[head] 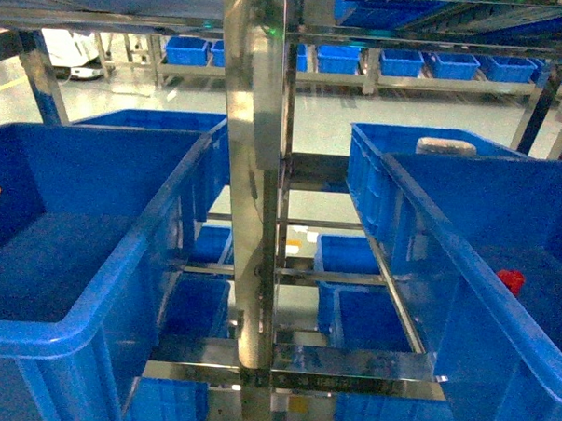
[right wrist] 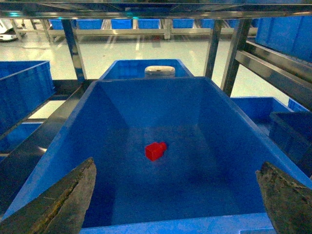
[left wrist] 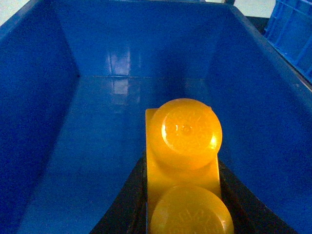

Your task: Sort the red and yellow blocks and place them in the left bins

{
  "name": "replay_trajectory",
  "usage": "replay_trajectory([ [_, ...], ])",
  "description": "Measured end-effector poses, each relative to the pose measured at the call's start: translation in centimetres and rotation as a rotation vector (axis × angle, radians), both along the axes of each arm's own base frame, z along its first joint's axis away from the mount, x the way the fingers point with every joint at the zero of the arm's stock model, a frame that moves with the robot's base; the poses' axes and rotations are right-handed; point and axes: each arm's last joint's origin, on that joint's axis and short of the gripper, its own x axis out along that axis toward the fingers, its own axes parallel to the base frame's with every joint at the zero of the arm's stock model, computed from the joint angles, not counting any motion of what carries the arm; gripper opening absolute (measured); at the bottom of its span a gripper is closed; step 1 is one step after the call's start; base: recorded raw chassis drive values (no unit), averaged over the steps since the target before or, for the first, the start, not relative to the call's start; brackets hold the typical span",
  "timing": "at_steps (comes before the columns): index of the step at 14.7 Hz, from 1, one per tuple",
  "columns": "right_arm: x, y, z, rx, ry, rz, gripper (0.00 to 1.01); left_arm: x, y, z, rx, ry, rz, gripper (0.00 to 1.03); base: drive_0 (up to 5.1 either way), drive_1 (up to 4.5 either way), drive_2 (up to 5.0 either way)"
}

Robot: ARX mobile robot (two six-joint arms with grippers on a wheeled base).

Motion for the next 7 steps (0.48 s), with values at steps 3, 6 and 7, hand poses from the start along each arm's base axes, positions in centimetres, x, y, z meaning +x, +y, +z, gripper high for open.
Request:
replay_trajectory([
  [3,0.0,0.0,0.0,0.0,0.0,0.0,0.98,3.7,1.8,-0.6,0.026,0.036,-0.009,0.27,0.0,0.0,0.0],
  [6,0.0,0.0,0.0,0.0,0.0,0.0,0.98,5.6,2.8,-3.1,0.014,0.108,-0.065,0.27,0.0,0.0,0.0],
  [7,0.0,0.0,0.0,0.0,0.0,0.0,0.98,5.8,3.1,-3.9,-0.001,0.126,-0.078,0.27,0.0,0.0,0.0],
])
